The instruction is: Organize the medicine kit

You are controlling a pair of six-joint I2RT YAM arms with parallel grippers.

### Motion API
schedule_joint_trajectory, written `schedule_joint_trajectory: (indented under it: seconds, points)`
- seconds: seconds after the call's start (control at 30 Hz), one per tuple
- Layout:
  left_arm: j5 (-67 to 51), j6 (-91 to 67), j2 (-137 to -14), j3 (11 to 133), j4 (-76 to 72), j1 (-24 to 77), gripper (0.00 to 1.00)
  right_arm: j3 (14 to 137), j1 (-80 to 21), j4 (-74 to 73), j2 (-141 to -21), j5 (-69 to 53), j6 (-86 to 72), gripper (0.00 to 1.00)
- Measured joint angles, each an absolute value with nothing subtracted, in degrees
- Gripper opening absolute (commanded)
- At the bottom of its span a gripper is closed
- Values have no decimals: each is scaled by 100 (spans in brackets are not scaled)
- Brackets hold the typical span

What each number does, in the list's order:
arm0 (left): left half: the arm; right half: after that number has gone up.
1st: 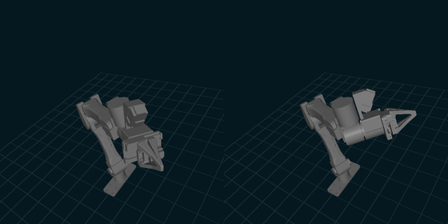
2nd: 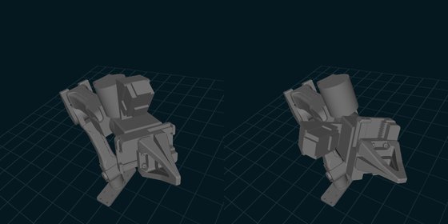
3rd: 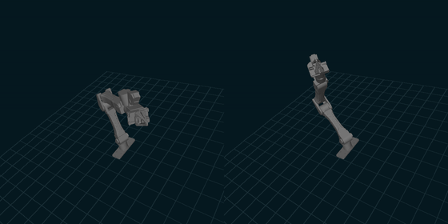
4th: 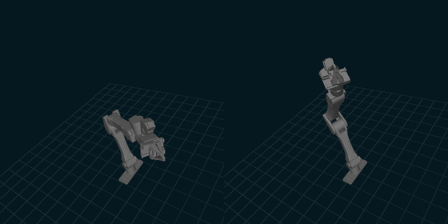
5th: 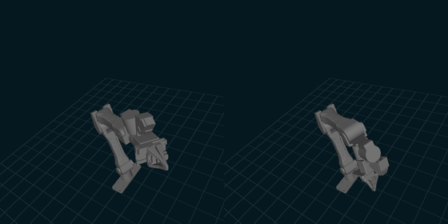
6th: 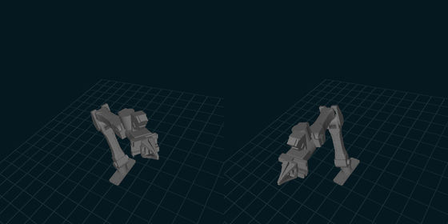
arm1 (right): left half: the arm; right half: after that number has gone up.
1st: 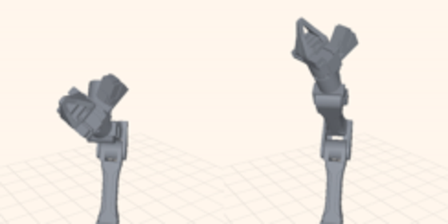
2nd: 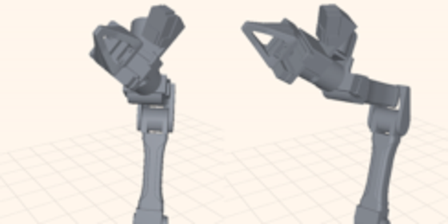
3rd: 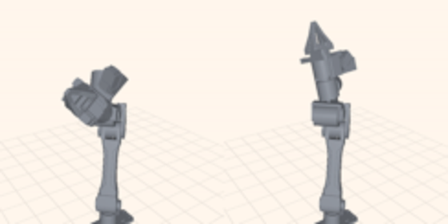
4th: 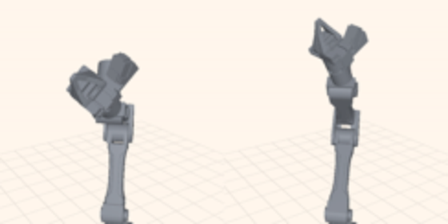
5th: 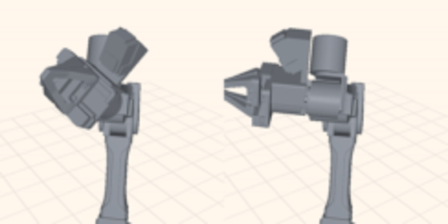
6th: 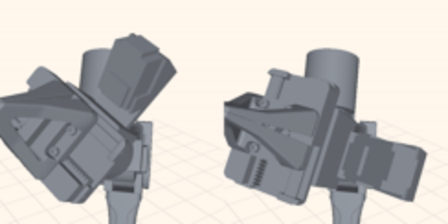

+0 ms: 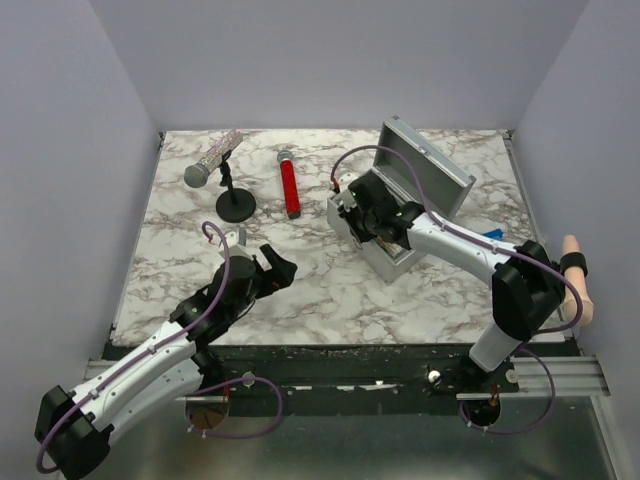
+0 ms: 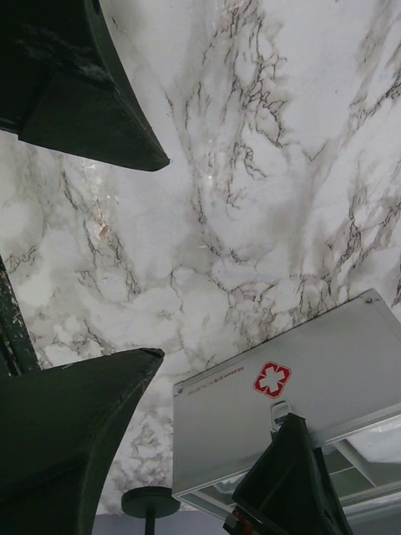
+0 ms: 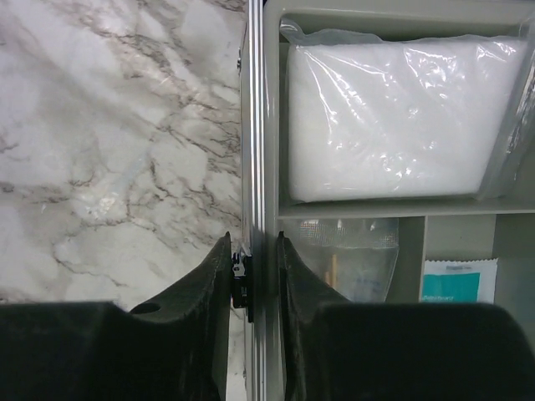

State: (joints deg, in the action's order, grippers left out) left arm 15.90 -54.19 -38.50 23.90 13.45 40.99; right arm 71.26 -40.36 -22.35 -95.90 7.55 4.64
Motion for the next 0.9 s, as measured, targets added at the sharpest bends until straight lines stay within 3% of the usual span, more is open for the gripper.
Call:
schedule_joint_trajectory:
  seconds: [0.33, 0.47, 0.57, 0.9]
  points:
    - [1590, -5424, -3922, 2390, 1339, 4099, 98, 7220, -4580, -2270, -9644, 451, 410, 27]
    - [1590, -5426, -3876, 2390, 1352, 4099, 98, 7594, -4810, -2335, -9942, 449, 226, 47]
    - [1603, -5428, -3719, 2390, 1402, 4099, 98, 7756, -4984, -2386, -10007, 449, 69, 55]
    - [1603, -5448, -3586, 2390, 1470, 4099, 98, 8427, -5057, -2668, -9028, 1352, -211, 56]
